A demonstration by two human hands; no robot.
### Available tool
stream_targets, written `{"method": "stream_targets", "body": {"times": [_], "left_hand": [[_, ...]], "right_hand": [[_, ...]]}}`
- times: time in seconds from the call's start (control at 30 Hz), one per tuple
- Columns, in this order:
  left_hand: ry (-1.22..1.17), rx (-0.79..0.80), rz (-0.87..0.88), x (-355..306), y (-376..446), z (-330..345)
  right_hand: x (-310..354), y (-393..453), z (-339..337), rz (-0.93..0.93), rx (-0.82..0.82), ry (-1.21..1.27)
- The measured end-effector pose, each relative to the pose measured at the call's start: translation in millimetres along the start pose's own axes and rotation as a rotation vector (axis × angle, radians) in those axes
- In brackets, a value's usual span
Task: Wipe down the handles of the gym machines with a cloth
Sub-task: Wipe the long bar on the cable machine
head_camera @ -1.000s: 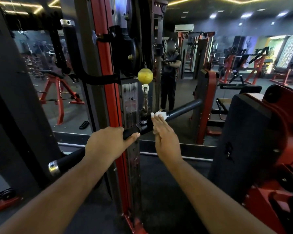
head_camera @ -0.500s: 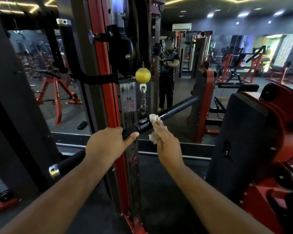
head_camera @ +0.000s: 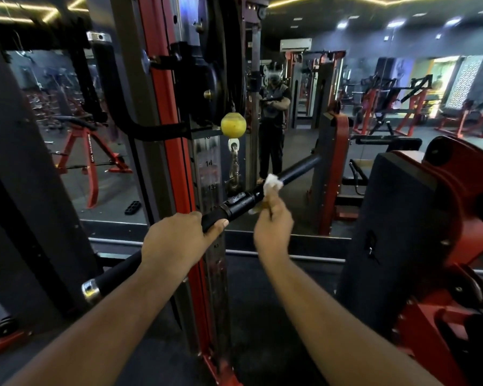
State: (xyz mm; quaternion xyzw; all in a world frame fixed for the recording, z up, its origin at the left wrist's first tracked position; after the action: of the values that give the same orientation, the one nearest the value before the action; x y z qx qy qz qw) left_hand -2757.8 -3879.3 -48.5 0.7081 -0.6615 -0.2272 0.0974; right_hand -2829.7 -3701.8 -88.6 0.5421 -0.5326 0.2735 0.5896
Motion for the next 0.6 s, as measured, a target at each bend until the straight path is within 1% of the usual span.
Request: {"method": "stream_targets", "body": {"times": [0.1,0.17,0.2,0.27,0.33,0.37,0.4,0.43,0.47,0.57,0.6], "left_hand": [[0.039,-0.019,-0.001,8,2,-2],[0.035,-0.021,-0.005,13,1,-2],[0.024,-0.016,-0.007,15,0,-2],[0.008,-0.011,-0.011,16,-3,-1],[0.005,-0.015,-0.015,16,-5,0],[0.006,-0.016,-0.016,15,-5,0],[0.010,-0.015,-0.017,14,-4,-1],[0.017,-0.010,-0.019,13,-4,-1],[0.021,-0.003,-0.021,13,-3,-1],[0.014,0.006,-0.022,9,-3,0],[0.003,0.008,-0.023,8,-3,1]], "right_hand": [[-5,-32,12,-0.196,0.172,-0.011],[-18,-32,2,-0.214,0.221,0.062],[-27,-22,-9,-0.175,0.178,0.082],[-44,10,-40,-0.006,-0.004,0.220],[-59,53,-71,0.212,-0.199,0.474],[-63,76,-80,0.323,-0.265,0.578],[-65,96,-86,0.406,-0.294,0.669],[-65,113,-86,0.463,-0.289,0.744],[-62,122,-83,0.494,-0.257,0.759],[-41,131,-57,0.491,-0.070,0.731],[-34,128,-48,0.500,-0.043,0.728]]}}
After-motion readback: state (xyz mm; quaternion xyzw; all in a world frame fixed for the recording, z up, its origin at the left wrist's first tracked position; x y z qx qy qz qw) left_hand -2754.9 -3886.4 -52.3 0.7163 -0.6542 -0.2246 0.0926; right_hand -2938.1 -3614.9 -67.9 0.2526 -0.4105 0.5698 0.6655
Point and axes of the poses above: each hand's wrist, its own y-axis towards the middle knuckle, its own z-axis out of the palm, x = y × z, the point moved 6 cm from there along y, towards the middle knuckle, and after that the axes turned 13 degrees about -y, right-handed, at the moved point
